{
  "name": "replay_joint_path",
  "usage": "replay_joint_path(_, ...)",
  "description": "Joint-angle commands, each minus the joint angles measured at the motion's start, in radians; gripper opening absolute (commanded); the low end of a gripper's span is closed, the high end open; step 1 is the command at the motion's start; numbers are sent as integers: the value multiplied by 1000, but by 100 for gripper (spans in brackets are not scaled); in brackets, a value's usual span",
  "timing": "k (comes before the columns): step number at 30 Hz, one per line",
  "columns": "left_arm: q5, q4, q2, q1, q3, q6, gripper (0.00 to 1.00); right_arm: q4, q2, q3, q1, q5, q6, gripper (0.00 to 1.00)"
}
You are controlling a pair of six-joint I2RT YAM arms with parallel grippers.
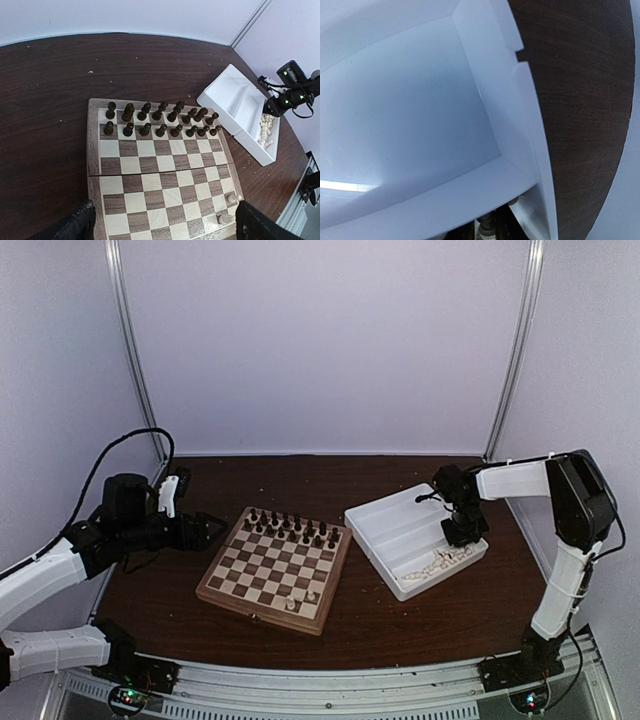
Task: Set up the chess pieces on the board
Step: Pick up the chess piece from the storage box.
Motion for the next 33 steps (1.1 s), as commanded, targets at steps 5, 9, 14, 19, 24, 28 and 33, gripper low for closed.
replay_joint_path(5, 4, 26, -22, -5, 26, 1, 98, 8, -19, 15, 6, 34, 3, 9)
replay_joint_path(9, 5, 25, -20, -4, 28, 1, 98, 18, -92, -5, 9, 33, 0, 9)
replay_joint_path(14, 10, 34, -11, -5, 32, 0, 98, 65, -203, -50, 31, 40, -10, 9)
replay_joint_path(19, 20, 42, 1, -4, 33, -6, 98, 185, -342, -136, 80, 23, -36, 10)
replay_joint_path(24, 23, 35, -5, -5, 37, -7, 98, 246, -397, -186, 84, 39, -29, 11)
replay_joint_path(28, 22, 34, -10, -5, 34, -11, 98, 277, -401, -204, 85, -10, -11, 10)
replay_joint_path(33, 32, 35, -7, -5, 34, -19, 98, 353, -416, -254, 84, -72, 30, 11)
